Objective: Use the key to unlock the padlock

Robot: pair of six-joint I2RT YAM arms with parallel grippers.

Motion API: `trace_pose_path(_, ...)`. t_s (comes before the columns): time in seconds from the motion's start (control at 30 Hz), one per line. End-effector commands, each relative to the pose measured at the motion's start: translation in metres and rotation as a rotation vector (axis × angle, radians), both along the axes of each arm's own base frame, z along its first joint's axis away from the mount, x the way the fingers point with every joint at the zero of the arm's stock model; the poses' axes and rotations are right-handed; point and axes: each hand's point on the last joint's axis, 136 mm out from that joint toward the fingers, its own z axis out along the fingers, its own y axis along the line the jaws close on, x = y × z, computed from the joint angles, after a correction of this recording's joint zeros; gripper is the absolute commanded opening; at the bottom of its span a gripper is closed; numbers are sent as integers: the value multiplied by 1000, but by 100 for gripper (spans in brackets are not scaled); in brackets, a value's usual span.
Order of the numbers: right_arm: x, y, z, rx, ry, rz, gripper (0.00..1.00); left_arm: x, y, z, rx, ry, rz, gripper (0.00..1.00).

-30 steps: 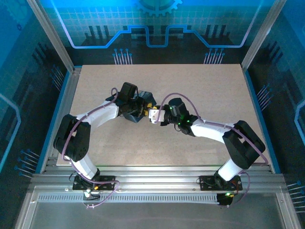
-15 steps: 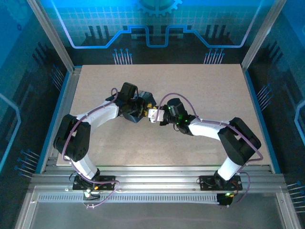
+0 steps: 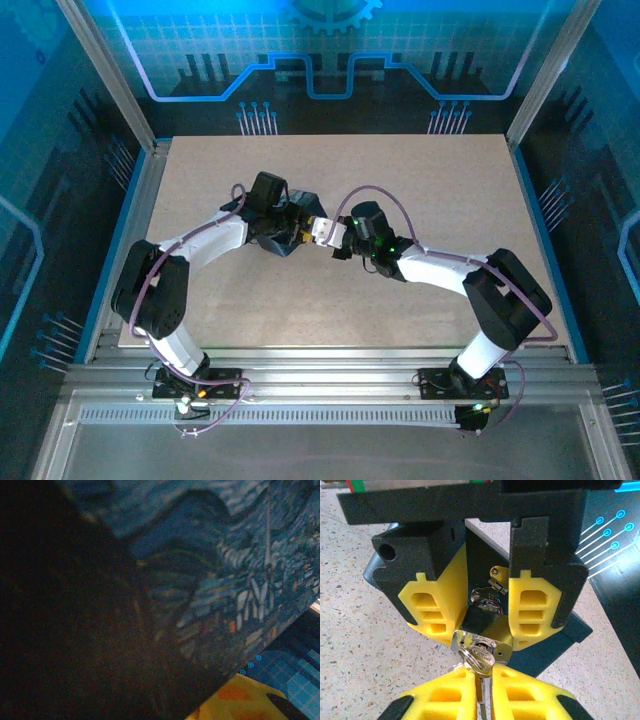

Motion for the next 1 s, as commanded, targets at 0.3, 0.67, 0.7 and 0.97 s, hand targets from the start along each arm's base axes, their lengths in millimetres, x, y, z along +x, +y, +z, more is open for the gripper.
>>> trace_pose_path(0.3,-6,38,44,261,151,-52,5,-2,-11,19,-34,-45,-36,0)
trace_pose_path(0.67,-11,57,75,590,376,-208,1,-6,-15,21,-48,-56,-42,0)
trace_pose_path(0.7,-10,57,76,598,400,-220,1,-7,-15,22,-50,-58,-43,0)
trace_pose_path(0.97,-11,57,65,458,395,-236,16,-11,-10,22,-54,-67,-35,0)
